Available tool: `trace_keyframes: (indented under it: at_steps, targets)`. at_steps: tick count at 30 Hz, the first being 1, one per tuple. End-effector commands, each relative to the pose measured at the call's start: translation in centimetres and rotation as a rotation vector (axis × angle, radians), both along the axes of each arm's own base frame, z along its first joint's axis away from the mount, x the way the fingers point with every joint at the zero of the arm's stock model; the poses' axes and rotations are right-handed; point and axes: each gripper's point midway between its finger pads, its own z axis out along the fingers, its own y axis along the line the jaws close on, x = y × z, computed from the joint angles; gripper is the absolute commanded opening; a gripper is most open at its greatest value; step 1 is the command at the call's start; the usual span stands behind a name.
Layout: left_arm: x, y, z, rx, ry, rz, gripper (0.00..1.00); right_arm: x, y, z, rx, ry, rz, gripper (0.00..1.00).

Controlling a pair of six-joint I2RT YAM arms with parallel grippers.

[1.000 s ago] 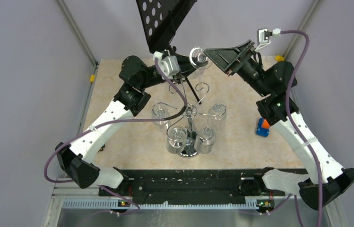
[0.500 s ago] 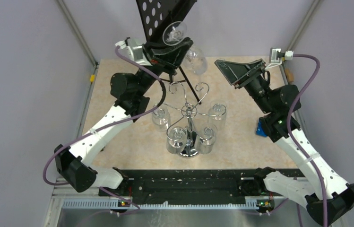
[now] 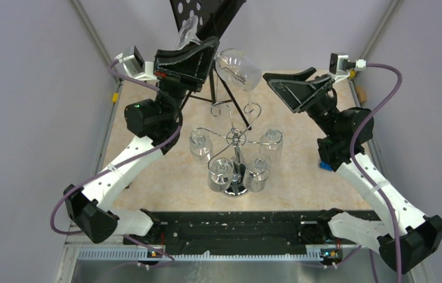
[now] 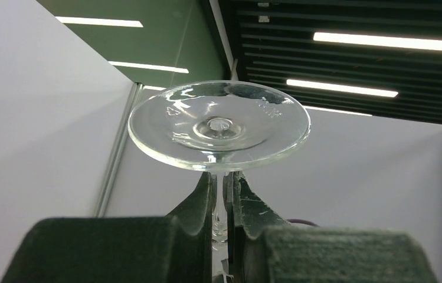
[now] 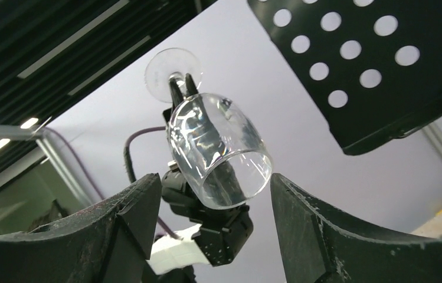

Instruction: Take the wine glass off the wine glass rack

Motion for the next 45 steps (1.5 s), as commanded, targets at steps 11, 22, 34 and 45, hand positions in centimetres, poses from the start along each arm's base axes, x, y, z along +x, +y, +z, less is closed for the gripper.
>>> trace_keyframes:
  at_steps: [11, 22, 34, 45]
  targets:
    - [-3.4, 1.4, 2.5, -0.104, -0.125, -0.105, 0.0, -6.1, 0.9, 4.4, 0.062, -0.246, 0.236, 0.47]
    - [-4.4, 0.8, 2.2, -0.089, -0.184, -0.146, 0.0, -6.2, 1.5, 5.1, 0.089, -0.274, 0.257, 0.42]
    - [-6.0, -0.4, 1.9, -0.027, -0.287, -0.187, 0.0, -6.4, 1.6, 6.2, 0.137, -0.304, 0.305, 0.35]
    - [-5.7, -1.7, 1.3, 0.016, -0.268, -0.244, 0.04, -5.7, 1.8, 6.6, 0.137, -0.292, 0.281, 0.03]
